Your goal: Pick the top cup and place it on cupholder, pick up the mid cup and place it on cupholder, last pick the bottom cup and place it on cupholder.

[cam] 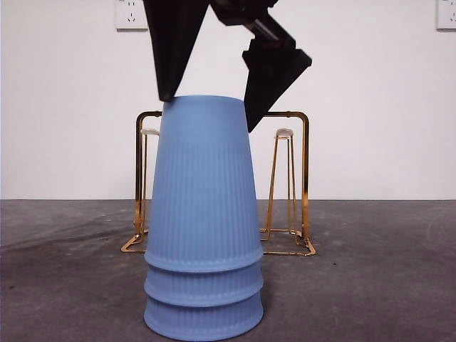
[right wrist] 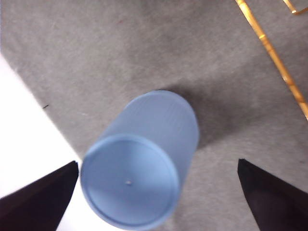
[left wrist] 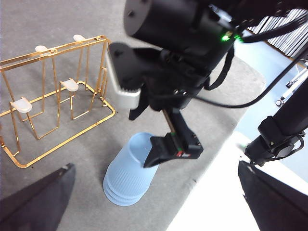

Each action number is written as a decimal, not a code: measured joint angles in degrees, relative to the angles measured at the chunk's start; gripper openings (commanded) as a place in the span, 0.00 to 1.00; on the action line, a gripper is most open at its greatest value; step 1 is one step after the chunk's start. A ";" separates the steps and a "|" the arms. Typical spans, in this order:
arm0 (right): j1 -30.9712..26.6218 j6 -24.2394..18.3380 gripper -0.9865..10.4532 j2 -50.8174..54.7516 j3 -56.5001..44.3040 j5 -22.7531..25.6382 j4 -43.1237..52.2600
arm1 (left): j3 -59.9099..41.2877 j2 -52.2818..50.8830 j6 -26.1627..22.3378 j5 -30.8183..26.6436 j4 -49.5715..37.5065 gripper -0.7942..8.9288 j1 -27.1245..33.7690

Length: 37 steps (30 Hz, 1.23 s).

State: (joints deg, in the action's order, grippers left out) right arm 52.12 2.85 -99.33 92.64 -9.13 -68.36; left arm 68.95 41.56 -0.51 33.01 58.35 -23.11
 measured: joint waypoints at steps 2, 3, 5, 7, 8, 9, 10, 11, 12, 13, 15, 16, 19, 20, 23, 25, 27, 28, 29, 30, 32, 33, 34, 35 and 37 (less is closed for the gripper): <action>0.02 0.00 0.54 -0.20 0.00 -0.63 0.02 | 0.00 0.00 0.00 0.00 0.02 0.66 0.00; 0.02 0.00 0.52 -0.20 0.00 -1.07 0.02 | 0.00 0.00 0.00 0.00 0.02 0.66 0.00; 0.02 0.00 0.45 -0.20 0.00 -1.57 0.00 | 0.00 0.00 0.00 0.00 0.00 0.66 0.00; 0.02 -0.02 0.43 -0.20 0.00 -2.40 -0.26 | 0.00 0.00 0.00 0.00 0.00 0.66 -0.02; 0.00 -0.02 0.43 -0.20 0.00 -2.89 -0.48 | 0.00 0.00 0.00 0.00 0.00 0.66 0.00; 0.02 -0.02 0.43 -0.20 0.00 -2.97 -0.66 | 0.00 0.00 0.00 0.00 0.00 0.66 0.00; 0.00 -0.02 0.43 -0.20 0.00 -3.06 -0.76 | 0.00 0.00 0.00 0.00 0.00 0.66 0.00; 0.00 -0.02 0.43 -0.20 0.00 -3.06 -0.76 | 0.00 0.00 0.00 0.00 0.02 0.66 0.00; 0.00 -0.02 0.43 -0.20 0.00 -3.06 -0.76 | 0.00 0.00 0.00 0.00 0.00 0.66 0.00; 0.00 -0.02 0.43 -0.20 0.00 -3.06 -0.76 | 0.00 0.00 0.00 0.00 0.00 0.66 0.00; 0.07 -0.02 0.42 -0.20 0.00 -3.06 -0.76 | 0.00 0.00 0.00 0.00 0.00 0.66 0.00; 0.13 0.00 0.41 -0.20 0.00 -3.06 -0.76 | 0.00 0.00 0.00 0.00 0.02 0.66 0.00; 0.50 0.24 0.41 -0.42 0.00 -3.04 -0.85 | 0.00 0.00 0.00 0.00 0.00 0.66 0.00; 0.63 0.39 0.41 -0.70 0.00 -3.04 -0.90 | 0.00 0.00 0.00 0.00 0.00 0.66 0.00; 1.14 0.46 0.34 -1.95 0.00 -2.45 -0.90 | 0.00 0.00 0.00 0.00 0.00 0.66 -0.02; 1.40 0.55 0.32 -2.03 0.17 -1.73 -0.66 | 0.00 -0.04 0.00 0.00 0.04 0.66 -0.02; 1.51 0.55 0.32 -1.97 0.33 -1.16 -0.63 | 0.00 -0.24 0.00 0.00 0.00 0.66 0.00; 1.51 0.55 0.32 -1.97 0.33 -1.14 -0.66 | 0.00 -0.33 0.00 0.00 0.04 0.66 -0.02; 1.51 0.55 0.32 -1.97 0.37 -1.14 -0.79 | 0.00 -0.46 0.00 0.00 0.09 0.66 -0.02; 1.51 0.55 0.32 -1.97 0.39 -1.11 -0.85 | 0.00 -0.61 0.00 0.00 0.09 0.66 -0.02; 1.51 0.55 0.32 -1.97 0.44 -1.09 -0.98 | 0.00 -0.85 0.00 0.00 0.09 0.66 -0.02; 1.51 0.55 0.32 -1.97 0.46 -1.07 -1.09 | 0.00 -0.92 0.00 0.00 0.09 0.66 -0.02; 1.51 0.55 0.32 -1.97 0.59 -1.09 -1.40 | 0.00 -1.01 0.00 0.00 0.09 0.66 -0.02; 1.51 0.55 0.32 -1.97 0.76 -1.14 -1.84 | 0.00 -1.03 0.00 0.00 0.09 0.66 -0.02; 1.51 0.61 0.32 -1.97 1.36 -1.49 -3.15 | 0.00 -1.05 0.00 0.00 0.09 0.66 -0.02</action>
State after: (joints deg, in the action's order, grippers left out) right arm 53.63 3.46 -101.30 94.00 -10.61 -71.50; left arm 68.95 40.51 -0.51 33.01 58.43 -23.14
